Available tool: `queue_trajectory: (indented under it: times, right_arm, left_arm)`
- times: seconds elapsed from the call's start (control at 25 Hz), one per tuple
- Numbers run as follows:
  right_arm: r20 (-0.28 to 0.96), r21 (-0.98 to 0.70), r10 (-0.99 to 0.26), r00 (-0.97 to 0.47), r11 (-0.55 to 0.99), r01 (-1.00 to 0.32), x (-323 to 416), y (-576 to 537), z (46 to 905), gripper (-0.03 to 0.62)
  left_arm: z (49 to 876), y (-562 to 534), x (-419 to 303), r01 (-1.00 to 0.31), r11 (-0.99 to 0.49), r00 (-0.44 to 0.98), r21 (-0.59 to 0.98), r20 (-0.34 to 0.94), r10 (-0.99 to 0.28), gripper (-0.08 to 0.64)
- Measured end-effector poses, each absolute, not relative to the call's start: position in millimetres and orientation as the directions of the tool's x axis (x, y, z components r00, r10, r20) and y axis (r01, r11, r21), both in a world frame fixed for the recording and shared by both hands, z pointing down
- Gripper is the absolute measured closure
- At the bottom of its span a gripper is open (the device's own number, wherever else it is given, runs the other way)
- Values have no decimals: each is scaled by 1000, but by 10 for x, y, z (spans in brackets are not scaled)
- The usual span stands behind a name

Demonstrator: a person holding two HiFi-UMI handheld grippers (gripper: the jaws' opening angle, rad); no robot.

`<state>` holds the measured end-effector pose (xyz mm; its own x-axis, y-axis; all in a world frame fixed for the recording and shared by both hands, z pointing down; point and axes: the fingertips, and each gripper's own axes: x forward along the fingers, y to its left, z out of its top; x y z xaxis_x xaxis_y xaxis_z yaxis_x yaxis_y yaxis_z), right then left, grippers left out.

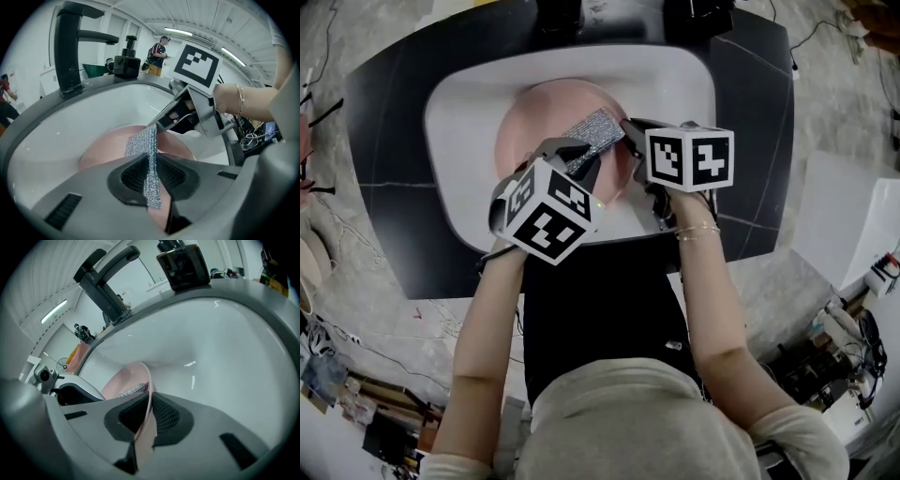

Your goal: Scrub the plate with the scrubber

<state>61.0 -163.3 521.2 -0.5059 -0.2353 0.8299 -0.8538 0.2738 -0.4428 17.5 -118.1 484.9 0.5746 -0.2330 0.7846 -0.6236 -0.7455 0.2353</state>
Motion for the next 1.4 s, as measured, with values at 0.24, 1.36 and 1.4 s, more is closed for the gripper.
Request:
queue_trajectory:
  times: [0.24,1.36,1.4]
  right_arm:
    - [826,-435,-250,-505,287,-854,592,-1650,5156,557]
    - [826,-409,-266,-497,322,-854,578,-1680,5103,555]
    - [826,-408,-267,-496,323,-854,580,-1681,5101,557]
  left_arm:
    - [5060,-1177,207,-597,-774,540,210,819,-194,491]
    - [5404,-1173,-536,-674,-732,305,100,940,-152,491]
    - [5401,-1125,-545,-665,-740,304,104,942,-141,491]
